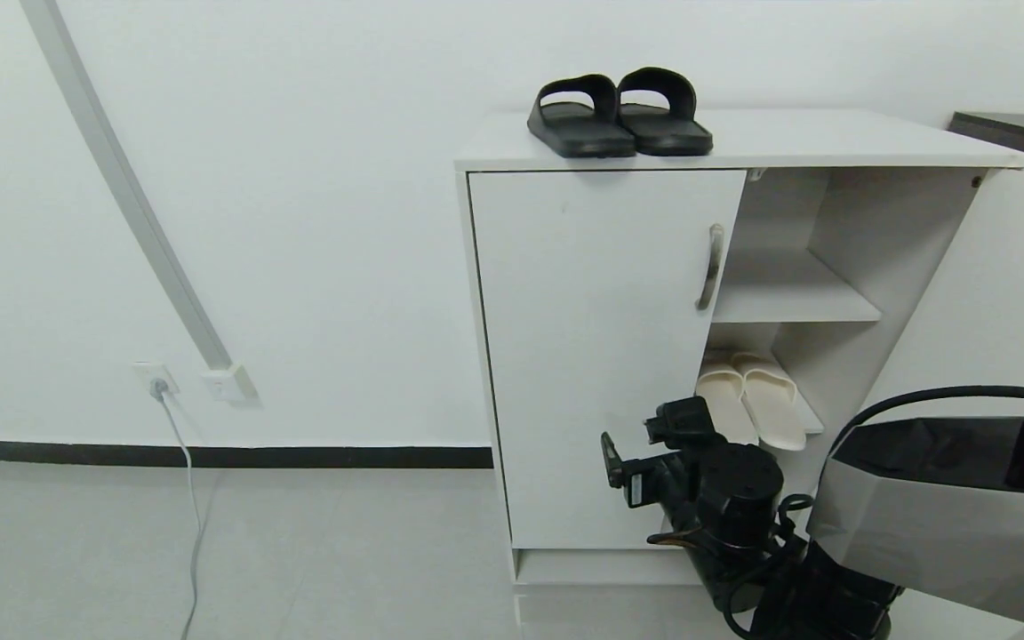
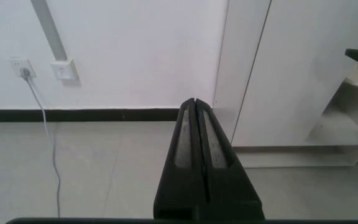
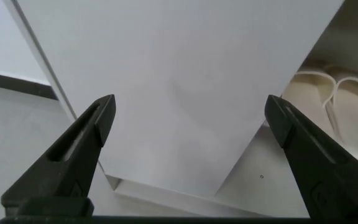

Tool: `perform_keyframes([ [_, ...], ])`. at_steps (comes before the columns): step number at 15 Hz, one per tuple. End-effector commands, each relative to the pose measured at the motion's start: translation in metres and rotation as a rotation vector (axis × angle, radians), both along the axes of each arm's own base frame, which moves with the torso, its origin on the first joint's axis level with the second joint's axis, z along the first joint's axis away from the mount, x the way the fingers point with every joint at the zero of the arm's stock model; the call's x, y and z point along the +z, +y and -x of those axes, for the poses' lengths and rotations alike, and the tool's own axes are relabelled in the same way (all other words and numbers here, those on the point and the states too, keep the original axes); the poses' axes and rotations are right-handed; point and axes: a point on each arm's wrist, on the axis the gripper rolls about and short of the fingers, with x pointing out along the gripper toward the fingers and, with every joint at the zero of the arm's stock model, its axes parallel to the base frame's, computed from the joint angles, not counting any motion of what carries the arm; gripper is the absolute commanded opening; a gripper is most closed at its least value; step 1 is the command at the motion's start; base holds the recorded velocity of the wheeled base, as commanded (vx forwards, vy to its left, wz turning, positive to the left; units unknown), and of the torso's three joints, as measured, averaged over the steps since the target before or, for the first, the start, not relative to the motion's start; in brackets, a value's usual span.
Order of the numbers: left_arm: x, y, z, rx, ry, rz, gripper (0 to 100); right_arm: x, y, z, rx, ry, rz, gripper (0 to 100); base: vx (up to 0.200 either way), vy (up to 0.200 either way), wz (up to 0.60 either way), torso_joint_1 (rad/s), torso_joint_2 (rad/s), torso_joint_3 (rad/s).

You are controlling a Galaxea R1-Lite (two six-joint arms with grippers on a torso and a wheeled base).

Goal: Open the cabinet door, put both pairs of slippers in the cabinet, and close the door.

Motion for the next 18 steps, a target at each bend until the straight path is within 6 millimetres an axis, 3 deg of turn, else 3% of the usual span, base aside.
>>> perform_keyframes([
  [1,0.0000,0.0000,-0.0001,0.000,0.002,0.001,0,-0.0001,0.0001,-0.0002,-0.001,-0.002,-0.001,100,0.000,0.000,0.00,0.085,-0.44,-0.364],
  [18,0.0000,0.0000,-0.0001,0.000,0.001,0.002,0,-0.0011,-0.0001,0.0010,0.002,0.003,0.003,100,0.000,0.000,0.00,0.156,-0.48,-0.329],
])
